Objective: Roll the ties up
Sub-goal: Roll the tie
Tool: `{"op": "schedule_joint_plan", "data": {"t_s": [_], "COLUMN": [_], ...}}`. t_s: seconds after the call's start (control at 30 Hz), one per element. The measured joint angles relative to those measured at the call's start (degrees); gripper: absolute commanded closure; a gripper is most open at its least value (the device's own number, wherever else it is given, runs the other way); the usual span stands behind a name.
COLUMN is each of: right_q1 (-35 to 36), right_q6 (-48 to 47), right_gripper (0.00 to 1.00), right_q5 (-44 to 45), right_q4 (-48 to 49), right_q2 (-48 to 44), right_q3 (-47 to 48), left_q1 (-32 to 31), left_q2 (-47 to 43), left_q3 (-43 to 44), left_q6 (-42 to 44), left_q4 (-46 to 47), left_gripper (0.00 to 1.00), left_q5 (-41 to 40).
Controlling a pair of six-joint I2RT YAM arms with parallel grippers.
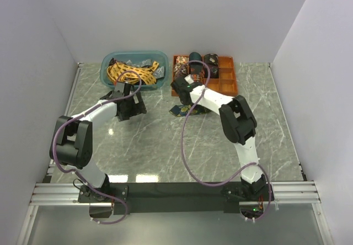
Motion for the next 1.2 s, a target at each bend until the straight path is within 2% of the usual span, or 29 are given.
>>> {"op": "schedule_joint_plan", "data": {"t_s": [0.17,0.27,0.3,0.37,0.4,0.47,0.7,0.9,1.07,1.2], "right_q1": [2.58,2.82,2.82,2.67,2.54,2.36,2.6,2.34,1.92,0.37], "right_q6": [0.46,1.01,1.2,1.66,1.9,2.43,4.55,7.39,9.77,11.43], "right_gripper": [0.84,0.7,0.63,0.56,0.5,0.45,0.38,0.36,0.32,0.3], "right_q5": [0.07,-1.73,-2.64,-4.11,-4.9,-7.17,-12.83,-17.07,-23.12,-27.71], "right_q4": [-4.07,-5.62,-5.88,-6.38,-6.43,-6.4,-6.38,-6.49,-4.98,-1.11], "right_q2": [4.07,5.18,5.27,5.31,5.33,5.33,4.66,3.06,-0.94,-8.15], "right_q3": [4.76,6.34,6.58,7.1,7.26,7.41,7.43,7.43,6.6,1.75], "left_q1": [0.0,0.0,0.0,0.0,0.0,0.0,0.0,-0.35,-2.86,-7.21], "left_q2": [0.0,0.0,0.0,0.0,0.0,0.0,0.0,0.02,0.46,3.28], "left_q3": [0.02,0.02,0.02,0.02,0.02,0.02,0.02,1.36,5.92,12.98], "left_q6": [0.04,0.13,0.2,0.22,0.22,0.22,0.22,-0.07,-0.66,-1.55], "left_q4": [-0.02,0.0,0.0,0.02,0.02,0.02,0.63,0.59,-0.13,-0.74], "left_gripper": [0.01,0.01,0.01,0.0,0.01,0.01,0.0,0.01,0.01,0.07], "left_q5": [0.0,0.0,0.02,0.07,0.15,0.28,1.79,4.13,4.61,4.83]}}
